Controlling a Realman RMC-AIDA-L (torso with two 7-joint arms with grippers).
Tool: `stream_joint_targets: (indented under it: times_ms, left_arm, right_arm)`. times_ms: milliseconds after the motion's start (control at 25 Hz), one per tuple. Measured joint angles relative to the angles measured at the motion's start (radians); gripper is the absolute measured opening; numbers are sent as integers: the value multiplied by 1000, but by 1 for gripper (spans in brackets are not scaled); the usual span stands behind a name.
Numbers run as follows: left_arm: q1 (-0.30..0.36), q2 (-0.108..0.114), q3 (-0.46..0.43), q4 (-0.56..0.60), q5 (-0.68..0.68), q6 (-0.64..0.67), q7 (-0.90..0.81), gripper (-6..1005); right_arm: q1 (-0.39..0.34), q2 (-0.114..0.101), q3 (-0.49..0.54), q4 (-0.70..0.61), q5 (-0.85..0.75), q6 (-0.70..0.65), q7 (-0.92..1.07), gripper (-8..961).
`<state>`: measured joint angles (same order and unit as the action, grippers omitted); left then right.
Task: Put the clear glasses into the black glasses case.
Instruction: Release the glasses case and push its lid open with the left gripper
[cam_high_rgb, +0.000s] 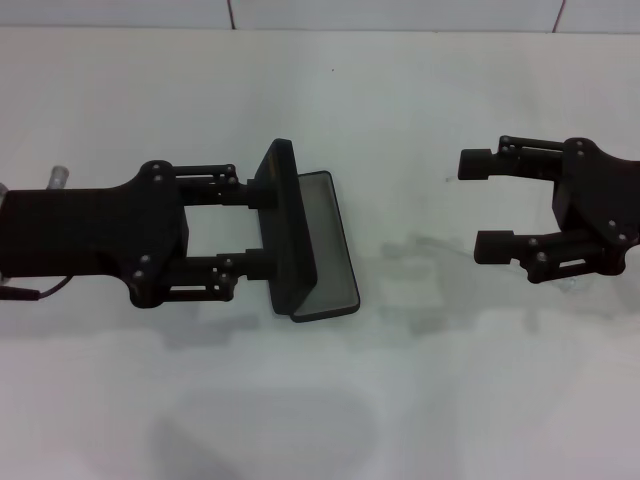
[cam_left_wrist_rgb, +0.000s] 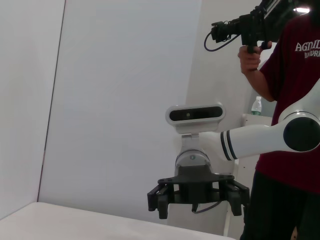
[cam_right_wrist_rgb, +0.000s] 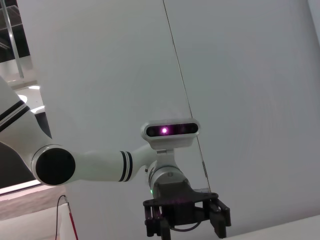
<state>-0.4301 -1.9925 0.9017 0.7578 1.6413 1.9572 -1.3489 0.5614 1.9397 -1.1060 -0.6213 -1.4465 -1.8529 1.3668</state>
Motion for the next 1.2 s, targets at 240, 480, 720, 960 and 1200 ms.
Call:
stream_joint_targets:
  times_ms: [240,480,720,960,1200]
  left_arm:
    - [-1,-2,0,0,0,-2,1,666]
    - [-1,-2,0,0,0,-2,3,666]
    - [-1,-4,-1,0,0,-2,4,666]
    - [-4,-5,-5,0,0,-3,-2,666]
    - [-8,-7,-6,0,0,-3,-2,665]
  right_arm:
    - [0,-1,0,0,0,0,-1,883]
    - [0,-1,0,0,0,0,-2,884]
    - [0,-1,1,0,0,4,-3,883]
    - [-6,-2,3,0,0,12,-3,883]
    - [-26,2,3,-28,0,12,-3,883]
